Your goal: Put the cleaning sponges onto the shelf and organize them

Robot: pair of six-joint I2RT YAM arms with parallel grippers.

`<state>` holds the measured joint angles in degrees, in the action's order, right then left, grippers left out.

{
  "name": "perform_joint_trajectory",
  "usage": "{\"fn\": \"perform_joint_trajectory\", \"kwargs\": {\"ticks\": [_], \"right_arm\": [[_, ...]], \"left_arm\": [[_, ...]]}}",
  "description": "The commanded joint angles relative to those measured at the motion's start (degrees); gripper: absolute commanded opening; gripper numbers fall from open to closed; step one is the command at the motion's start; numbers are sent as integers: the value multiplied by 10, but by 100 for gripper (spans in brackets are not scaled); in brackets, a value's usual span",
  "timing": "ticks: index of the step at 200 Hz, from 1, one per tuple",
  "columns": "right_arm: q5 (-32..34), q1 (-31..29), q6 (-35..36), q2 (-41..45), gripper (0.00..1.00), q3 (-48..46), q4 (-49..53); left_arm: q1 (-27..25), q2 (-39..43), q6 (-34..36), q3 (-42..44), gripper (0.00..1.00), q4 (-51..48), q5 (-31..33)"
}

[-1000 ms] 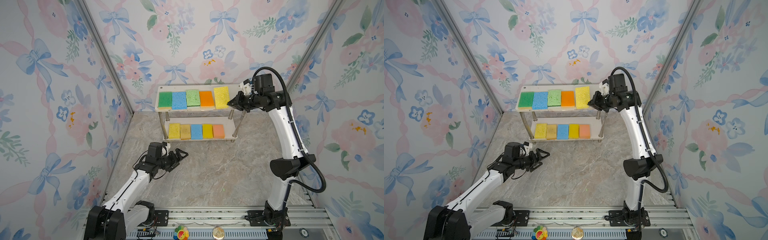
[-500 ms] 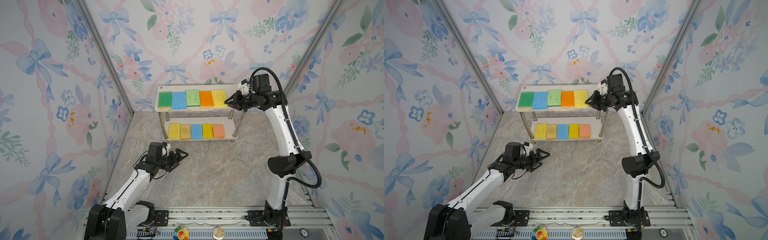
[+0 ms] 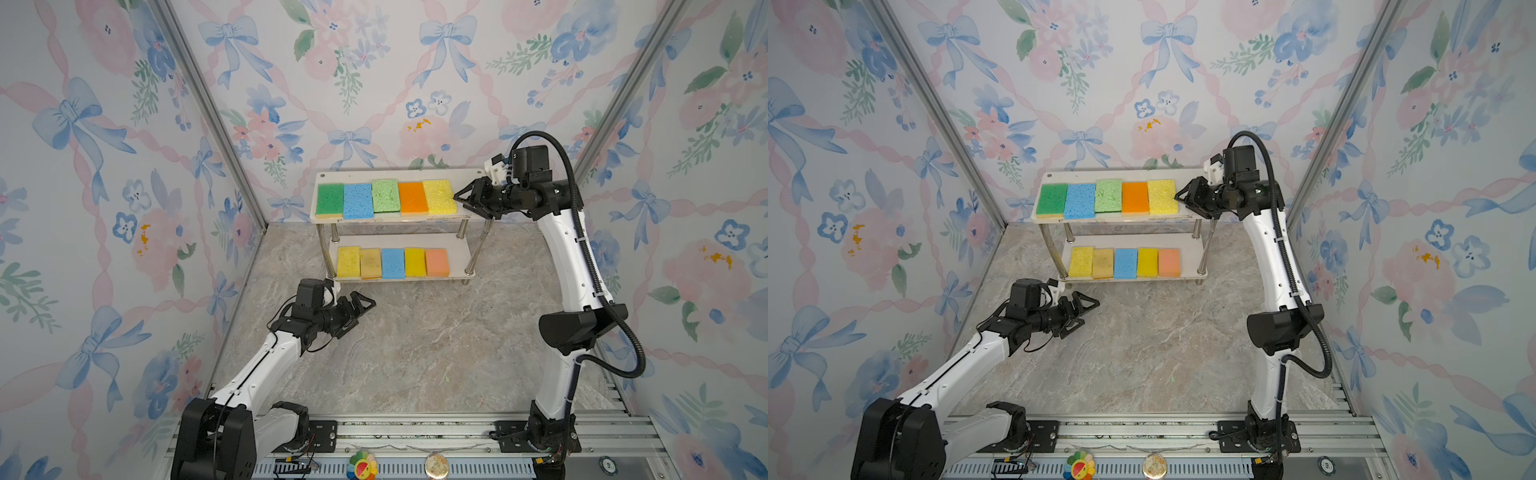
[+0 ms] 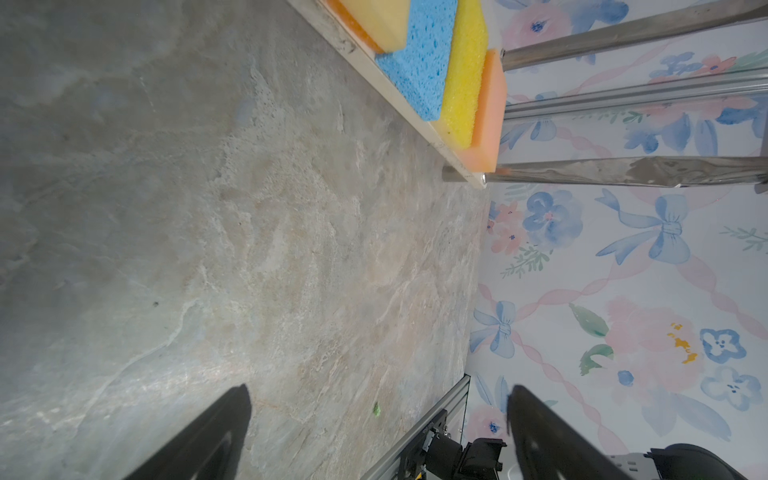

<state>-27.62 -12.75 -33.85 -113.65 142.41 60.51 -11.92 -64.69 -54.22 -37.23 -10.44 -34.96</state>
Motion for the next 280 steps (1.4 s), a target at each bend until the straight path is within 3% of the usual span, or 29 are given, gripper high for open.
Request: {"fn": "perform_joint_trajectory", "kwargs": {"ticks": [1,33,75,112,149,171,202,280], "right_arm": [[28,10,32,93,50,-57,-30],[60,43,35,257,53,-278,-143],[56,137,3,438,56,-585,-298],[77,143,97,496,59,-710,-305],[86,139,187,562,66,-830,-390],[91,128,281,596,73,-916,-450],[119,122,385,586,89,-1004,-517],[137,133,366,332,91,-1077,-827]], "left_arm": [[5,3,21,-35,98,-2,23],[5,41,19,-41,98,-2,100],[2,124,22,-32,98,-2,246],[3,215,44,13,98,-1,390],[3,292,120,55,98,-1,453],[3,343,149,86,98,0,487],[3,388,166,121,98,5,535],[3,402,247,148,98,23,584]]}}
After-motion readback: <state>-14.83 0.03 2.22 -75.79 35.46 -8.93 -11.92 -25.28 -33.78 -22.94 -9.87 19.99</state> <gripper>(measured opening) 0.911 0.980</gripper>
